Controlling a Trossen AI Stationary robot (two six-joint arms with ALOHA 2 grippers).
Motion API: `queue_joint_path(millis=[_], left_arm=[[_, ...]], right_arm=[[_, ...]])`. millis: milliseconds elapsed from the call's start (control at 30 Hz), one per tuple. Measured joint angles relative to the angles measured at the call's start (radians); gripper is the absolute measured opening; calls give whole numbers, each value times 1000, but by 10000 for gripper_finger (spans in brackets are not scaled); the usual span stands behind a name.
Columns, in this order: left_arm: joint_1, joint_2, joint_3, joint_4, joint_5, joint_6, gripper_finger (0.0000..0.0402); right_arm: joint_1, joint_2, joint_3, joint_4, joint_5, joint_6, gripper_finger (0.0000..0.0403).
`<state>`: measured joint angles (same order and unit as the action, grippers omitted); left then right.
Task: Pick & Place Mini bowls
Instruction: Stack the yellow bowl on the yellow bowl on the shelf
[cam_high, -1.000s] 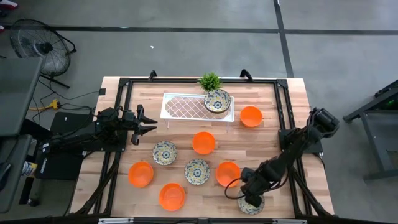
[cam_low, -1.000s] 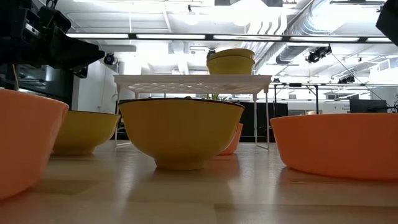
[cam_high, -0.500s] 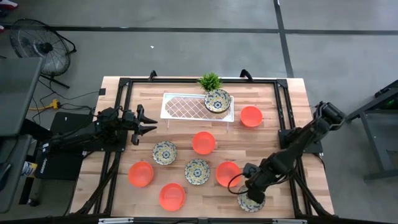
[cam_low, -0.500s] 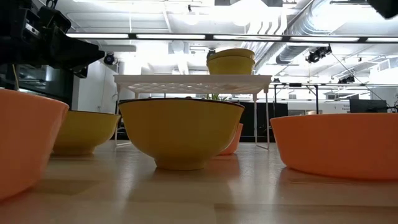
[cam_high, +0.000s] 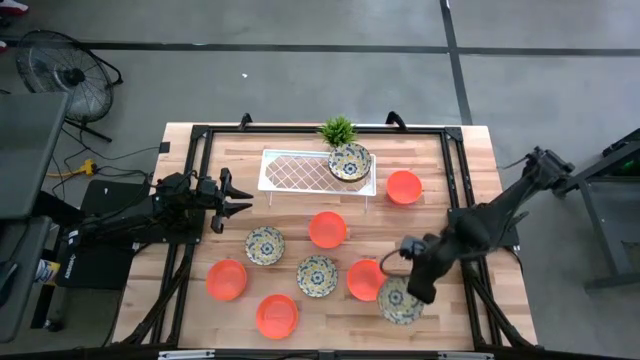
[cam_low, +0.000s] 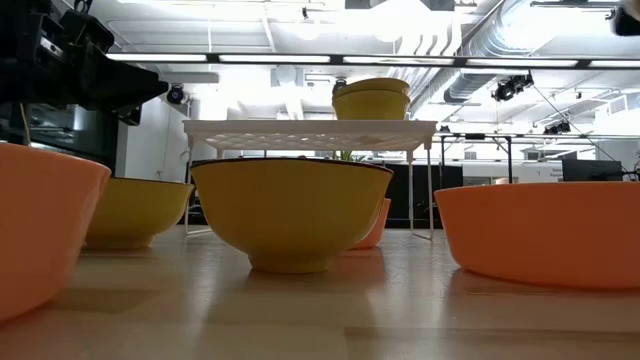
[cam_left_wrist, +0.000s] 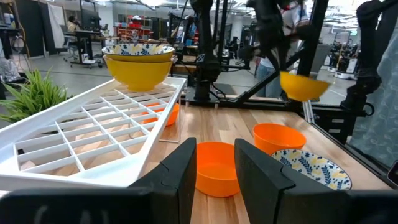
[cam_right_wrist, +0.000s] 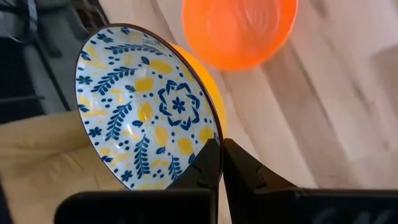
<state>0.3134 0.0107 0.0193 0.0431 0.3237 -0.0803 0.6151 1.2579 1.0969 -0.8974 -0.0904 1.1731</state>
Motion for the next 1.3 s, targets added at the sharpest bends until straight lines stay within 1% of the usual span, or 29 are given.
queue_joint_path(millis=[267, 533, 600, 767, 1000, 1167, 1300], left_arm=[[0, 0, 0, 0, 0, 0, 106], [0, 0, 0, 0, 0, 0, 106], [0, 0, 0, 0, -1, 0, 106], [0, 0, 0, 0, -1, 0, 106], [0, 0, 0, 0, -1, 0, 106], [0, 0, 0, 0, -1, 0, 106], [0, 0, 0, 0, -2, 0, 106]], right_arm=[[-164, -111, 1, -7, 14, -162, 0], [-336, -174, 4, -11, 14, -206, 0], [-382, -175, 33, -37, 24, -217, 0], [-515, -125, 189, -178, 44, -281, 0], [-708, 35, 472, -355, 56, -372, 0], [-831, 163, 642, -410, 47, -423, 0], [-918, 253, 749, -410, 4, -460, 0]])
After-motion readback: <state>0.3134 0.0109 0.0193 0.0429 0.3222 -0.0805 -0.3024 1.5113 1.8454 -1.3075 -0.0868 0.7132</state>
